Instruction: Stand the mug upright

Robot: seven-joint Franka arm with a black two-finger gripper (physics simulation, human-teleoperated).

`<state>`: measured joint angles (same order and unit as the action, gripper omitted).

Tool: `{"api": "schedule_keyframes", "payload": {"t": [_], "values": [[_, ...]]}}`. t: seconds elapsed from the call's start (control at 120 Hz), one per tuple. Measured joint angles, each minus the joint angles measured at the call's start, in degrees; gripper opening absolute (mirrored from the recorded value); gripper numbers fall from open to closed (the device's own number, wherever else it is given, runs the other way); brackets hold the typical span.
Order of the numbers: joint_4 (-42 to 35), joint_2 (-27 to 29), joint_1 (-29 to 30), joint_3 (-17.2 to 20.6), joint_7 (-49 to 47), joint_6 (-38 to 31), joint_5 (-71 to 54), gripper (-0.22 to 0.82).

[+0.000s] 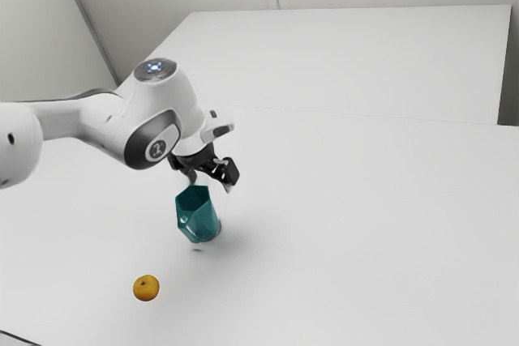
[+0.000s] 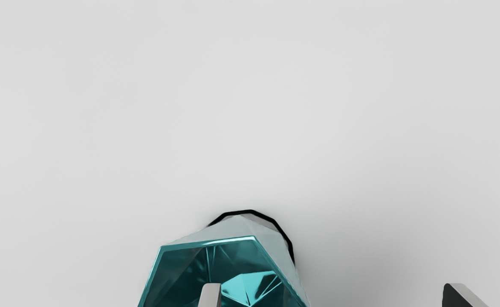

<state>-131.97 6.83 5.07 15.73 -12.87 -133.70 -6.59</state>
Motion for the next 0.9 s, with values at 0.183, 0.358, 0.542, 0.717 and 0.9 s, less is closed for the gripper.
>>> {"api": "schedule_keyframes", "payload": {"t": [0.183,0.358,0.542,0.717,0.9], "values": [[7.62,-0.31,-0.01,0.00,0.13,8.09,2.77,0.58],[14.78,-1.29,0.05,0.00,0.23,16.45,4.41,0.58],[23.73,-3.21,-0.04,-0.02,0.23,26.39,5.53,0.58],[30.08,-4.99,-0.11,-0.09,0.25,33.66,5.59,0.59],[36.00,-5.73,0.02,-0.13,0.26,39.75,5.24,0.59]]}}
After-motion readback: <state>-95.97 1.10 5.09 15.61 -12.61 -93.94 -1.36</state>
